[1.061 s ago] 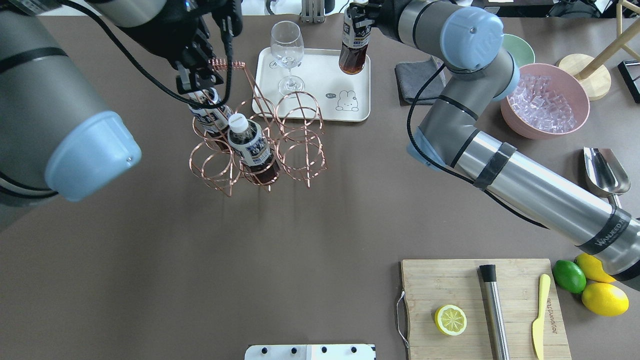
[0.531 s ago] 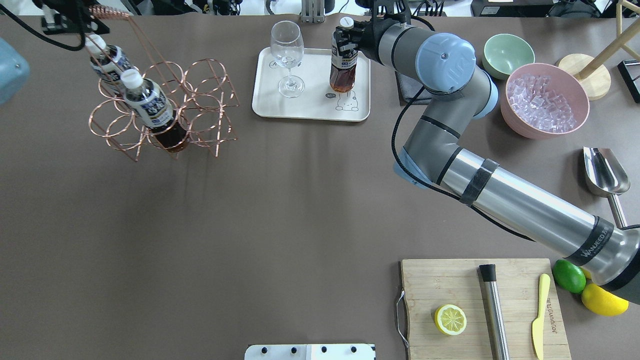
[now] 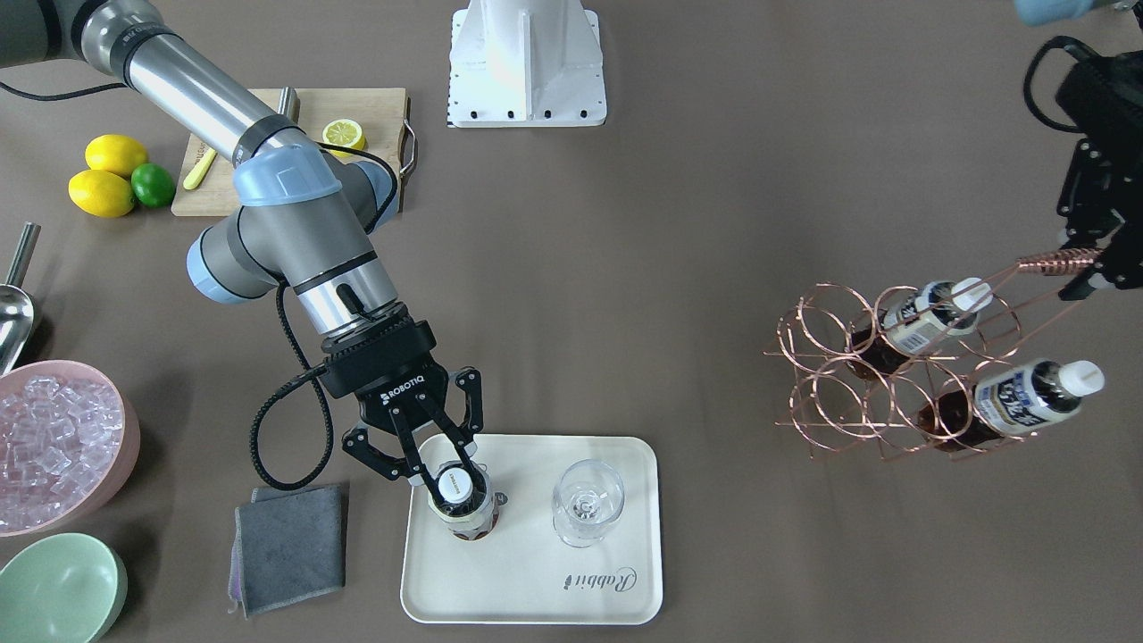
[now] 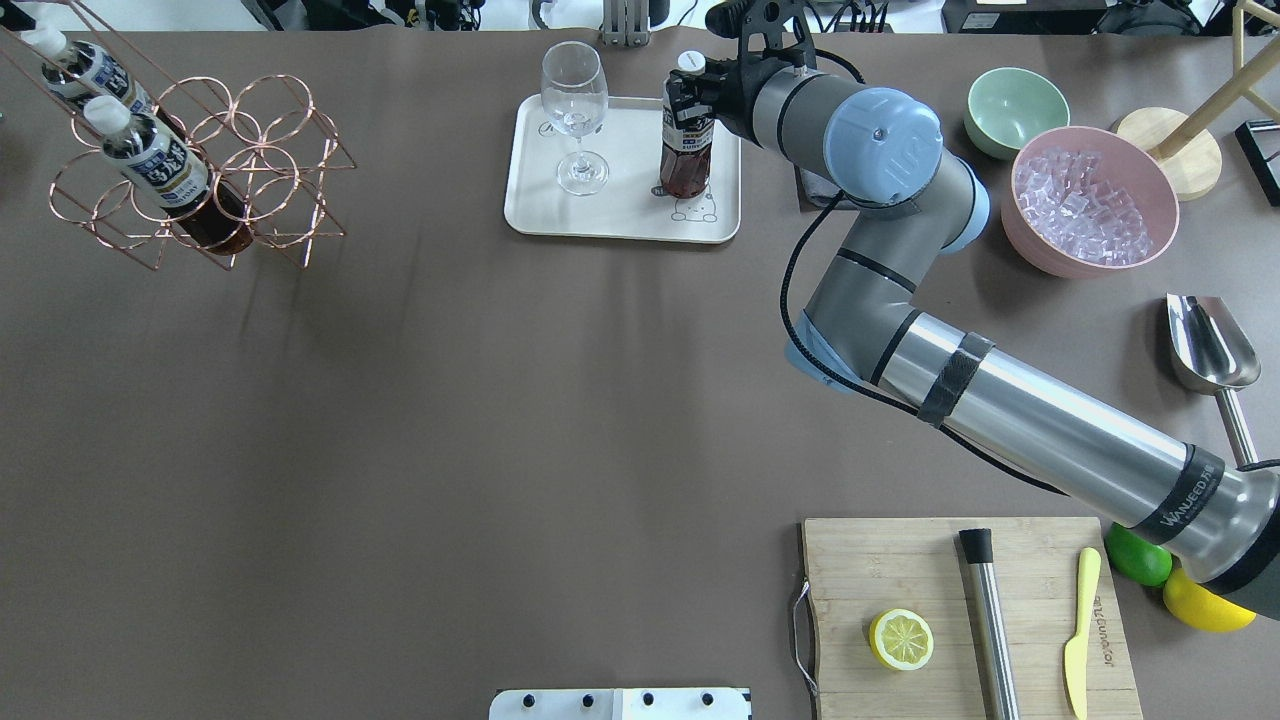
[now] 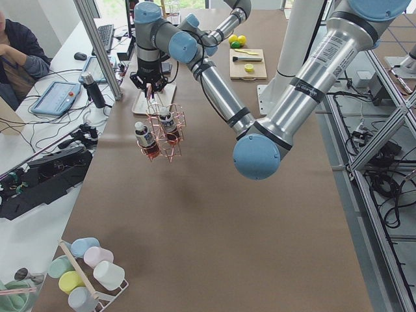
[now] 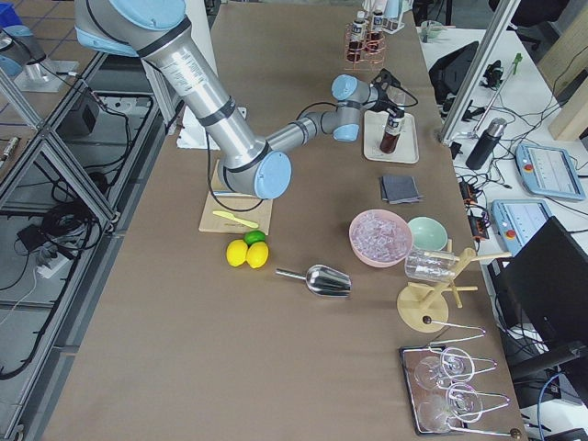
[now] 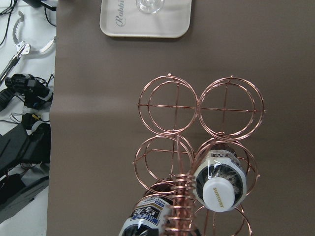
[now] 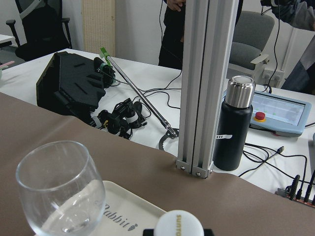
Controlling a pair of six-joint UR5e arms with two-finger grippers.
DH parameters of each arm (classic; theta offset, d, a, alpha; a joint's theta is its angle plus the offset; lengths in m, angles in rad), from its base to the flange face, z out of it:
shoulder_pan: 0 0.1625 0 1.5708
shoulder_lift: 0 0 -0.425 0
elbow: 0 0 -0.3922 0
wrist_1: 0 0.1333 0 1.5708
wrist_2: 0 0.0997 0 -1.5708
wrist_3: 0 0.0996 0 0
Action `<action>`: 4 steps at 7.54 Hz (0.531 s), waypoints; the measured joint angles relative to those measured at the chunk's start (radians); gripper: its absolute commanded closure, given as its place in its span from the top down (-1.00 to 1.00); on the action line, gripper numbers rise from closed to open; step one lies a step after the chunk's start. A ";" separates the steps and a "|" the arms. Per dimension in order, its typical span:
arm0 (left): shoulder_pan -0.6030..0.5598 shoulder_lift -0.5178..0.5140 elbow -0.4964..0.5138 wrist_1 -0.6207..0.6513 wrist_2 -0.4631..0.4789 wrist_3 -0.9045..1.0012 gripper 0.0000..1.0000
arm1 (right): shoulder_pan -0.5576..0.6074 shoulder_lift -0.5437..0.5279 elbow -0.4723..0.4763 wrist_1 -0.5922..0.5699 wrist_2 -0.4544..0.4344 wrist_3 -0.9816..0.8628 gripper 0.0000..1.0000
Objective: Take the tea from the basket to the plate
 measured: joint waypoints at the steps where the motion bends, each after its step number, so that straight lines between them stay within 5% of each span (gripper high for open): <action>1: -0.033 0.027 0.027 0.000 -0.010 0.055 -1.00 | -0.002 -0.002 0.001 0.001 -0.004 0.001 0.99; 4: -0.124 0.049 0.162 -0.004 -0.047 0.215 -1.00 | -0.004 -0.007 0.008 0.002 -0.006 0.007 1.00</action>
